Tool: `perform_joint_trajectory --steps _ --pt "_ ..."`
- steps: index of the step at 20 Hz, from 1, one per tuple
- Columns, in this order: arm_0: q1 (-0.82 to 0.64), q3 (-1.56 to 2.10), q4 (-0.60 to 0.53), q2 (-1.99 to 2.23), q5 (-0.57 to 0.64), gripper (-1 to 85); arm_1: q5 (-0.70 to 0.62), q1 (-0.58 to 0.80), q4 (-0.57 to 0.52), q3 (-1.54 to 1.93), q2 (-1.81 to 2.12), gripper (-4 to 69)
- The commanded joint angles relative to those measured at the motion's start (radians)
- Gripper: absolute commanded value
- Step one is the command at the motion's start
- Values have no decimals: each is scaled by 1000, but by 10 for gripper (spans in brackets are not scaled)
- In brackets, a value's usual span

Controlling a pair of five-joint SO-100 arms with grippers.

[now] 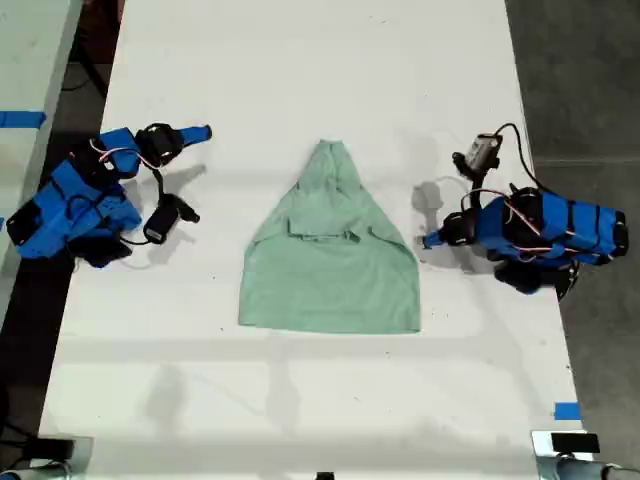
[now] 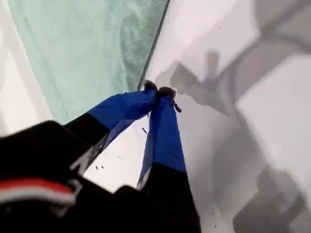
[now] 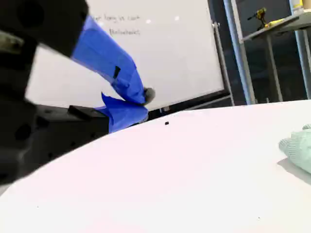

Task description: Fold t shirt

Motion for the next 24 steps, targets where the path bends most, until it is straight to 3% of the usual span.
perform_joint_trajectory --steps 1,9,12,15,18,20,21,22,23,24 --pt "-29 41 9 9 -32 -2 288 -115 -9 -236 -26 -4" --pt "-26 41 11 9 -32 -2 497 -268 -173 -485 -664 2" --pt "-23 41 11 9 -31 -2 589 -336 -273 -425 -787 265" --pt "-21 41 11 9 -31 -2 675 -370 -334 -403 -997 350" --pt "-18 41 11 9 -32 -2 719 -367 -465 -318 -1101 361" --pt "-18 41 11 9 -32 -2 721 -364 -578 -259 -1127 323" --pt "-20 41 11 9 -32 -2 718 -362 -609 -261 -1161 268" --pt "-20 41 11 9 -32 -2 703 -359 -641 -272 -1200 170" --pt "-20 41 11 9 -32 -2 698 -357 -647 -299 -1241 15" --pt "-18 41 11 9 -32 -2 695 -357 -644 -333 -1281 19"
